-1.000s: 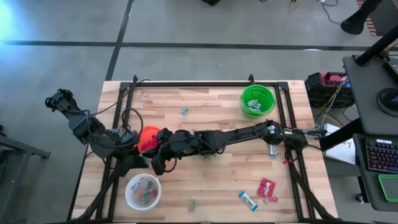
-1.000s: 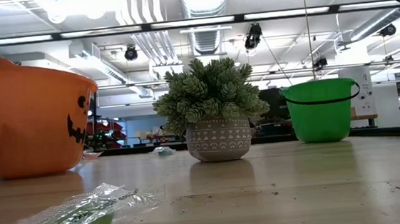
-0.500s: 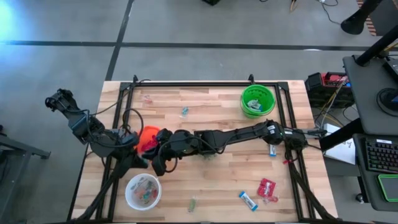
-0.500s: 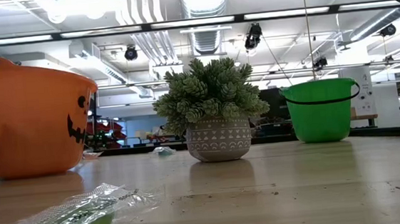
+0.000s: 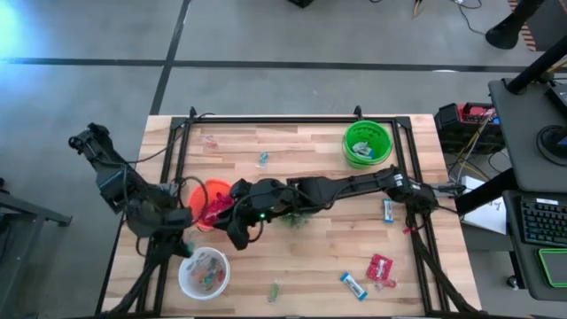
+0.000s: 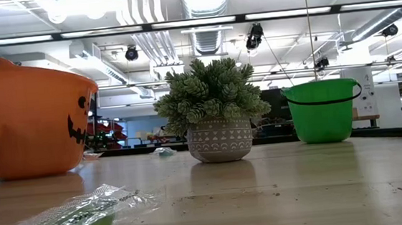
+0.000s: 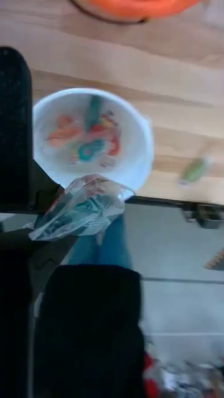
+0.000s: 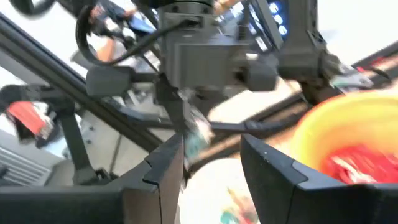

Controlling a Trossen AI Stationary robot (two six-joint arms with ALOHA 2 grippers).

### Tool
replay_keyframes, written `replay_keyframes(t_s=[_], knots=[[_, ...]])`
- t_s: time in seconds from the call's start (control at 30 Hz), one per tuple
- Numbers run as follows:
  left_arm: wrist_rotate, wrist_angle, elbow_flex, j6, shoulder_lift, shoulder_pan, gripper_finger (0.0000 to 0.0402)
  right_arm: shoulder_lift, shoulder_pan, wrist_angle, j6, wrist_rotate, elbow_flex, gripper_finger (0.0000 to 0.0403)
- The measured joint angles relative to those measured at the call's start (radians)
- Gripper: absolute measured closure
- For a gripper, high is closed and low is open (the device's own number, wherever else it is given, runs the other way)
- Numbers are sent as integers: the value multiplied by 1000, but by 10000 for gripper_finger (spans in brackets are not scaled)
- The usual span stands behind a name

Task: Sort candy
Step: Put the blue gummy into the white bucket

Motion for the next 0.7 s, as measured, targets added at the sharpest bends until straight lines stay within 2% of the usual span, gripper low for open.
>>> replay_keyframes(t_s=[0.2, 0.37, 0.5, 0.7], knots=[[11, 8, -2, -4, 54, -95, 400, -63, 0, -181, -2, 21, 0, 260], [35, 15, -3, 32, 123, -129, 397, -101, -3, -319, -1, 69, 0, 261], [34, 45, -3, 89, 158, -127, 383, -116, -6, -342, 0, 118, 0, 260], [34, 52, 11, 101, 169, -127, 341, -121, -11, -352, 0, 123, 0, 264]])
